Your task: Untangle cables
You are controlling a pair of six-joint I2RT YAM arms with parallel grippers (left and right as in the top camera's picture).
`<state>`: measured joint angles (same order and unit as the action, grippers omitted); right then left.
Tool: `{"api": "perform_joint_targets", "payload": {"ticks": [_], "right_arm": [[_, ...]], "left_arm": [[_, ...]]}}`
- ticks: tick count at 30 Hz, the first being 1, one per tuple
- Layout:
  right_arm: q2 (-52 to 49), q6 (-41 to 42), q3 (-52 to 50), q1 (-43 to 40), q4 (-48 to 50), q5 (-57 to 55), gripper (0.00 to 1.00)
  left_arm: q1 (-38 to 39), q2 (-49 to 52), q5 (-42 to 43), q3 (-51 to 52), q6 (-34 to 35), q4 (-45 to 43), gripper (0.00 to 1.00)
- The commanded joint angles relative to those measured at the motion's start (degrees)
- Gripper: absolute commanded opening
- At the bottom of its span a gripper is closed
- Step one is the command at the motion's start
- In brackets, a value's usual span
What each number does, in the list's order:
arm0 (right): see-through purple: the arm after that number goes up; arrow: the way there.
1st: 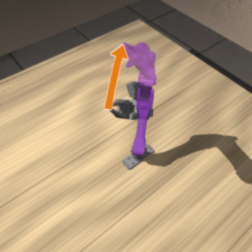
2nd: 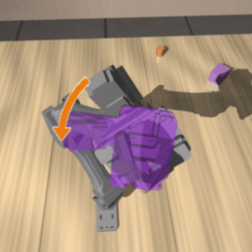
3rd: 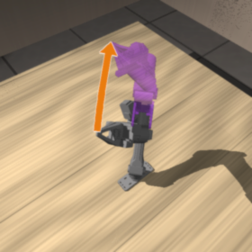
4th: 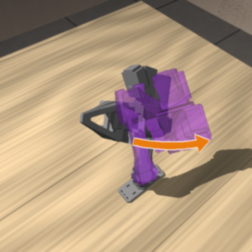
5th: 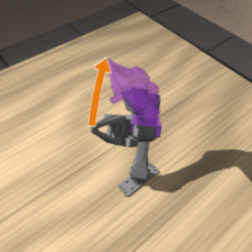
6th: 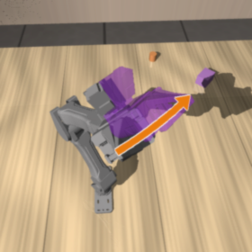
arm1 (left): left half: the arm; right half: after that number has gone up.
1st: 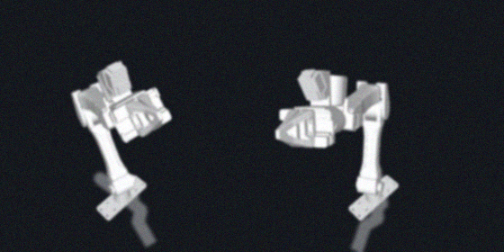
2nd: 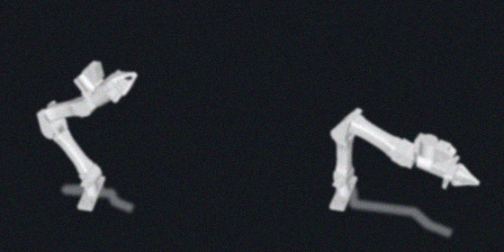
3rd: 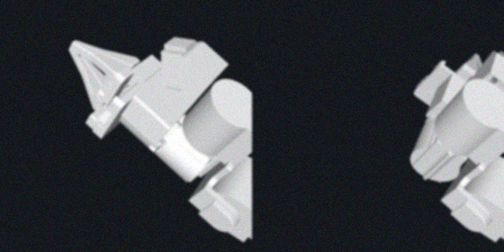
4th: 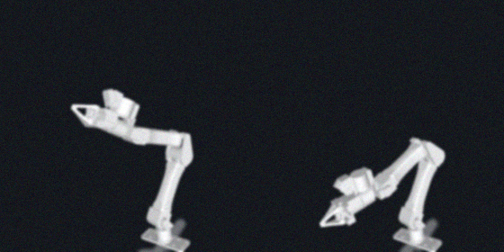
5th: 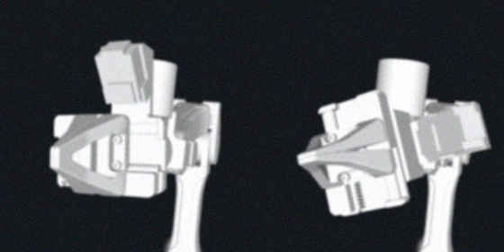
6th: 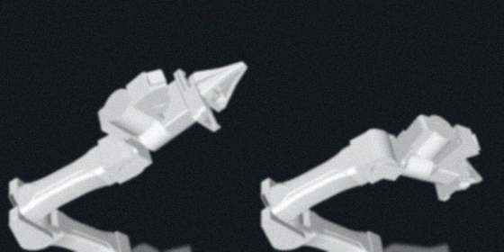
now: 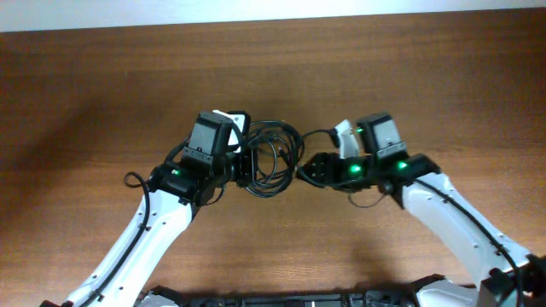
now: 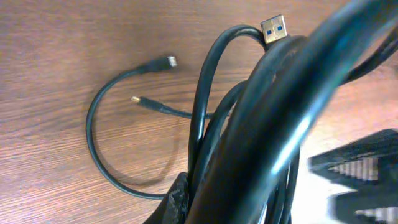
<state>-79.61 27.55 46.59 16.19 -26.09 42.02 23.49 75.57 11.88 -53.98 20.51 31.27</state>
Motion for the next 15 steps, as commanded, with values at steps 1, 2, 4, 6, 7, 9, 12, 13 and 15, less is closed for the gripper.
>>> {"api": "perform_joint_targets", "payload": {"ticks": [1,2,4,6,7,9,12,13,15], "right_arm": [[3.7,-11.9,1.2,-6.4,0.7,18.6,0.72],[3.8,-12.9,1.2,-7.0,1.2,21.6,0.72],[3.8,-15.3,1.2,-7.2,1.4,24.2,0.72],[3.8,-15.3,1.2,-7.1,1.4,23.9,0.71],[3.8,-15.2,1.2,-7.1,1.4,22.9,0.66],[3.8,-14.4,1.2,-7.1,0.9,20.0,0.66],[3.7,-10.8,1.2,-7.1,-0.8,14.2,0.66],[3.7,-9.2,1.2,-7.1,-1.8,11.8,0.66],[3.7,-7.1,1.2,-7.1,-4.0,8.2,0.66]], "left_arm": [[-0.3,-1.2,-1.8,0.0,-0.9,-1.2,0.0],[-0.3,-1.2,-1.8,0.0,-0.9,-2.5,0.0],[-0.3,-1.2,-1.1,0.0,-0.9,-5.7,0.0],[-0.3,-1.2,0.8,0.0,0.7,-9.5,0.0],[-0.3,-1.2,0.7,0.0,4.3,-9.8,0.0],[-0.5,-1.2,0.1,0.0,11.7,-9.6,0.0],[-1.2,-1.2,0.2,0.0,19.5,-9.0,0.0],[-1.4,-1.2,0.1,0.0,21.9,-8.7,0.0],[-2.6,-1.2,0.2,0.0,29.5,-7.4,0.0]]}}
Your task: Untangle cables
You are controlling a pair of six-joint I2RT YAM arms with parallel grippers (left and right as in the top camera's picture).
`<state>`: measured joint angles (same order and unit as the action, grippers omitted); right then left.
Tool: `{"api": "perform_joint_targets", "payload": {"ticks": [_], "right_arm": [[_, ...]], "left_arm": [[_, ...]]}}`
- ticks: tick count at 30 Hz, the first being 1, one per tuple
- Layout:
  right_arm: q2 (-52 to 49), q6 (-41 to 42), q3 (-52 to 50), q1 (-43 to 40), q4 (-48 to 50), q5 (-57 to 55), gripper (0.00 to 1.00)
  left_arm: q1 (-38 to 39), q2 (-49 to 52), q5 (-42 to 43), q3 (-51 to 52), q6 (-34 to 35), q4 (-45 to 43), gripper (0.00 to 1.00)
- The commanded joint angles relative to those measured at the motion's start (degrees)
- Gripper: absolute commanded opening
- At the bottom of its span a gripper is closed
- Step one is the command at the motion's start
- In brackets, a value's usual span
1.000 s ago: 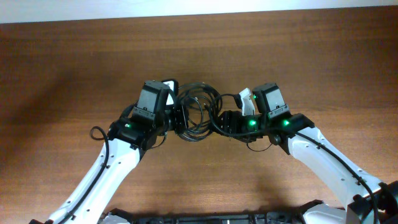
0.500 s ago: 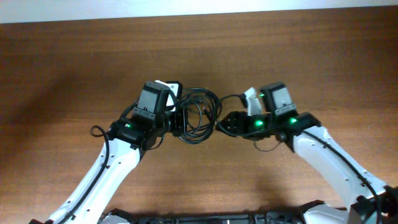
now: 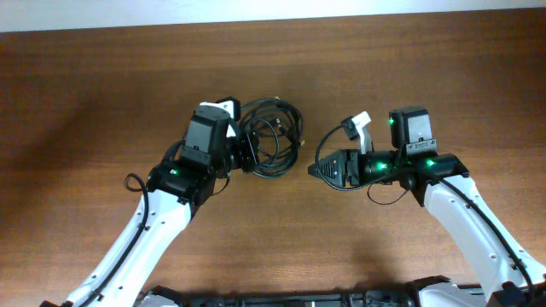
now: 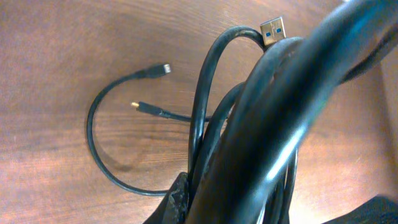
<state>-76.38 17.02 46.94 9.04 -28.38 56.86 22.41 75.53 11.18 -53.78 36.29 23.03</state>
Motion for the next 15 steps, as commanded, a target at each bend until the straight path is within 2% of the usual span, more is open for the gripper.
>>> {"api": "perform_joint_targets", "payload": {"ticks": [1,3,5,8,12,13,15], "right_arm": [[0.4,3.4,0.9,0.0,-2.1,-6.6,0.66],[0.2,3.4,0.9,0.0,-2.3,-6.6,0.66],[0.2,3.4,0.9,0.0,-2.2,-6.6,0.66],[0.2,6.0,0.9,0.0,-1.8,-6.6,0.66],[0.0,11.3,0.9,2.1,2.3,-6.6,0.65],[0.0,13.1,0.9,3.1,4.0,-6.6,0.65],[0.0,15.8,0.9,4.5,6.7,-6.6,0.57]], "left_arm": [[-2.1,-1.2,0.9,-0.2,16.6,1.7,0.0],[-2.9,-1.2,1.0,-0.2,21.4,3.3,0.0],[-3.1,-1.2,1.4,-0.2,21.5,3.7,0.01],[-2.9,-1.2,5.5,-0.2,16.0,3.6,0.0],[-1.4,-1.2,8.8,-0.2,4.5,3.6,0.0],[-0.7,-1.2,8.7,-0.2,3.9,3.6,0.0],[0.2,-1.2,8.5,-0.2,3.9,3.6,0.01]]}}
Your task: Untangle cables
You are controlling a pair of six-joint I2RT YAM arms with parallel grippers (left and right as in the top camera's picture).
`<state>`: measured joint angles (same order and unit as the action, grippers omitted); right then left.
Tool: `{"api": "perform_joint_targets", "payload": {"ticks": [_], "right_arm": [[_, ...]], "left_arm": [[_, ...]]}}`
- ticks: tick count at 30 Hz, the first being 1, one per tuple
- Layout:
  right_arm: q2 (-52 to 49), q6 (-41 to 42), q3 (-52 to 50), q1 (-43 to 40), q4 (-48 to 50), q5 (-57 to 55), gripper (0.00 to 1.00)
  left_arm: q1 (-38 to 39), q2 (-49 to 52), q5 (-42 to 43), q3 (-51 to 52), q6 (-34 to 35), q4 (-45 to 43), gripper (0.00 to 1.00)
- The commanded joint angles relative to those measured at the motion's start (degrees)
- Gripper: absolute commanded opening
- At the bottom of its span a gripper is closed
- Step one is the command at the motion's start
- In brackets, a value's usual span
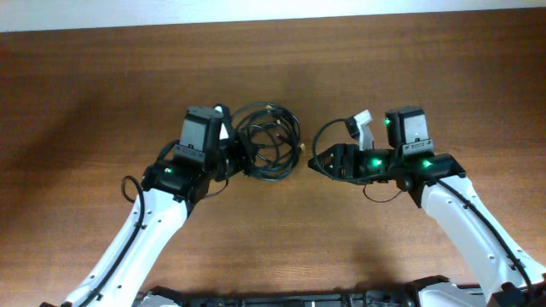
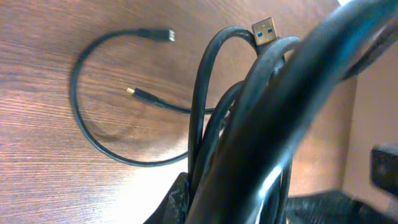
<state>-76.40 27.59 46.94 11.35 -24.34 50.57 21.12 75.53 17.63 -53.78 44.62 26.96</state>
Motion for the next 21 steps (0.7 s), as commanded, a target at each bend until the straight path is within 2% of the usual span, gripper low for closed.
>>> {"api": "perform_joint_targets", "payload": {"ticks": [1,5,7,9,12,15,17,21], "right_arm": [[0.1,6.4,0.9,2.8,4.2,-0.3,0.53],[0.1,9.2,0.9,7.1,12.1,-1.4,0.48],[0.1,9.2,0.9,9.2,12.6,-4.8,0.36],[0.1,9.2,0.9,10.9,12.6,-8.0,0.31],[0.1,9.1,0.9,10.5,12.7,-14.1,0.32],[0.1,9.1,0.9,5.8,12.5,-14.9,0.45],[0.1,7.9,0.9,2.3,11.7,-15.0,0.5],[0.1,-0.1,0.9,0.9,9.8,-15.3,0.5]], "left_arm": [[2.0,-1.2,1.9,-0.2,-4.4,-0.4,0.02],[4.5,-1.2,1.5,-0.2,-4.4,-0.8,0.03],[5.4,-1.2,1.5,-0.2,-4.4,-1.5,0.03],[5.4,-1.2,1.5,-0.2,-4.4,-1.8,0.02],[5.4,-1.2,1.7,-0.2,-6.3,-0.7,0.0],[5.4,-1.2,2.2,-0.2,-16.3,3.1,0.0],[5.4,-1.2,3.8,-0.2,-16.5,6.3,0.0],[5.4,-1.2,8.8,-0.2,-16.5,4.3,0.03]]}}
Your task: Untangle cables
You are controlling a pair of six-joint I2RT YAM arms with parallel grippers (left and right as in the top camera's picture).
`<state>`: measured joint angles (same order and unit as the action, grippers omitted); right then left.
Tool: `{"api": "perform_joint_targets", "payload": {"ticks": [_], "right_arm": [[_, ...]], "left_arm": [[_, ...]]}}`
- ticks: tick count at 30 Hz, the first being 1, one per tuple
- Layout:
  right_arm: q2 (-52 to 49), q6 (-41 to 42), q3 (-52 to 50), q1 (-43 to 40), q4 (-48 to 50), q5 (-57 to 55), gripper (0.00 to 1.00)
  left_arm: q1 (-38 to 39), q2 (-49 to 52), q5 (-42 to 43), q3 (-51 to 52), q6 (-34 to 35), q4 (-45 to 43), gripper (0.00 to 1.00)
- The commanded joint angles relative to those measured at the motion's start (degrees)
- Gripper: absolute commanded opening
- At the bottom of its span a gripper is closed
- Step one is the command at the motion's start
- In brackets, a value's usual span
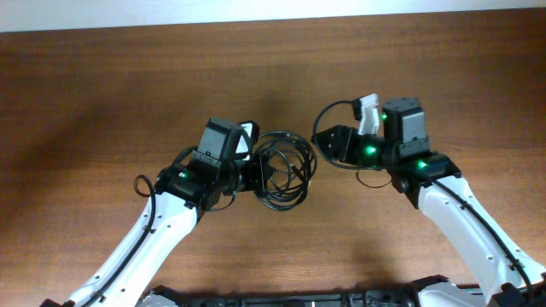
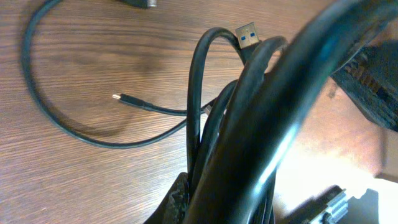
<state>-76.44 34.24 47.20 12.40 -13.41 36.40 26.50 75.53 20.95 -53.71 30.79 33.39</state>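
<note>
A tangled bundle of black cables [image 1: 286, 170] hangs in my left gripper [image 1: 255, 176], which is shut on it near the table's middle. In the left wrist view the thick strands [image 2: 273, 112] fill the frame beside one finger [image 2: 177, 199]. A blue-tongued USB plug [image 2: 249, 31] sticks out at the top, and a thin cable's tip [image 2: 119, 97] lies on the wood. To the right, my right gripper [image 1: 324, 141] is shut on a separate black cable [image 1: 328, 111] that loops up to a white plug [image 1: 368, 106].
The brown wooden table [image 1: 102, 94] runs to a pale wall strip at the far edge. Part of the right arm's black body [image 2: 373, 87] shows at the right of the left wrist view, close to the bundle.
My left gripper and the bundle have shifted nearer and to the right. The right gripper has moved farther back with the white-plug cable, which stays apart from the bundle.
Both grippers met at the bundle in the middle. Then the right gripper stood off to the right holding the white-plug cable, free of the bundle, while the left held the bundle farther back. The left has now brought the bundle back toward the middle.
</note>
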Motion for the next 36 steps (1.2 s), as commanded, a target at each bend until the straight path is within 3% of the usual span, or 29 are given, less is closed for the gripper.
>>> {"api": "perform_joint_targets", "payload": {"ticks": [1,7,14,21,29,31,36], "right_arm": [[0.1,-8.7,0.6,0.1,-2.3,-1.3,0.5],[-0.2,-10.7,0.6,2.4,-11.9,-20.5,0.55],[-0.4,-10.7,0.6,2.3,-12.4,-19.8,0.59],[-0.4,-10.7,0.6,2.3,-12.5,-9.0,0.59],[-0.4,-10.7,0.6,5.1,-9.9,-8.5,0.59],[-0.4,-10.7,0.6,6.8,-7.6,-10.1,0.59],[-0.6,-10.6,0.6,7.8,-3.4,-26.3,0.59]], "left_arm": [[0.0,-1.2,6.3,-0.2,-2.6,-3.3,0.04],[0.0,-1.2,11.7,-0.2,-2.6,-7.8,0.09],[0.0,-1.2,12.1,-0.2,-2.6,-7.9,0.09],[0.0,-1.2,12.1,-0.2,-2.6,-10.0,0.09],[0.9,-1.2,12.7,-0.2,-2.6,-10.0,0.06],[2.0,-1.2,12.7,-0.2,-2.6,-10.0,0.06],[5.2,-1.2,12.8,-0.2,-4.4,-9.3,0.08]]}}
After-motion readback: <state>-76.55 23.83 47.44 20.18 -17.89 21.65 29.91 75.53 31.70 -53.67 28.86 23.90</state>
